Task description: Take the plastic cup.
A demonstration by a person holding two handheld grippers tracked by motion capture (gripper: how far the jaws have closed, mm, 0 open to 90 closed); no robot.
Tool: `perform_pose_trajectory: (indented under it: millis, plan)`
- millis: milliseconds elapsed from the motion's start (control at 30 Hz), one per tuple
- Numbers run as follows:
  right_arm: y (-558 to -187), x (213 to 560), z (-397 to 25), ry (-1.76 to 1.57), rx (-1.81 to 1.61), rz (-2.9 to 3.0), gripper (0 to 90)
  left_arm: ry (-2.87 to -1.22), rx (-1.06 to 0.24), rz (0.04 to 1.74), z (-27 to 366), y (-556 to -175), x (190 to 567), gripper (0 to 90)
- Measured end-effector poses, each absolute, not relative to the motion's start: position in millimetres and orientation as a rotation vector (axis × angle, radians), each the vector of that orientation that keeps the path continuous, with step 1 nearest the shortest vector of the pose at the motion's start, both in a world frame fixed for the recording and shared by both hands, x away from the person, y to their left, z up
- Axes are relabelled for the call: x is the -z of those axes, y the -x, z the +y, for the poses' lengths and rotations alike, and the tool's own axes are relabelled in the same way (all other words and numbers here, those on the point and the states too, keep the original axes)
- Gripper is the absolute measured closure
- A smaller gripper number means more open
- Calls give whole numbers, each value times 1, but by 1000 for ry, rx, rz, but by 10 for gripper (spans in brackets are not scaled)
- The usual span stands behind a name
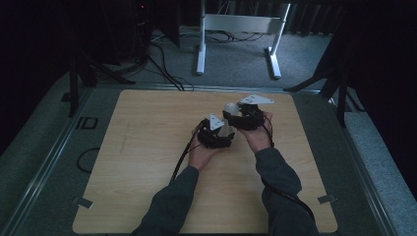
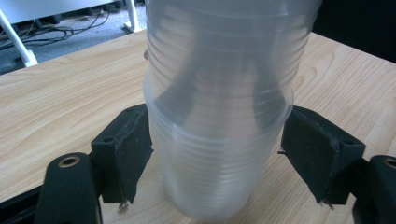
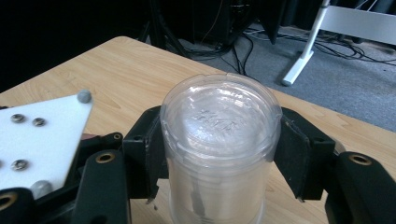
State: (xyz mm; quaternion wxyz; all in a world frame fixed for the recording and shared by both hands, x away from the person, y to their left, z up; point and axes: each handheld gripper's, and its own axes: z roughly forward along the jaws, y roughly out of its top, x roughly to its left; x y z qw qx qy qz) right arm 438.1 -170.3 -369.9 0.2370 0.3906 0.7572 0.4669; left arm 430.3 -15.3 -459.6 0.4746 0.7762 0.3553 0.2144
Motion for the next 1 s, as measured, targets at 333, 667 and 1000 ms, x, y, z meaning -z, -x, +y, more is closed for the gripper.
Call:
perform_pose_trajectory:
  millis: [333,667,1000]
  plan:
    - [-439,370,-172,-1090,-1297,2075,388,-1880,-520,872,-15,-432,461,226]
    - [-438,370,-170,-1081,-1317,2097,389,-1839,-527,886,-20,-436,466,195]
    - [-439,369,-171,-1082,-1319,2103,390,-1852,-565,878,-20,-434,466,204]
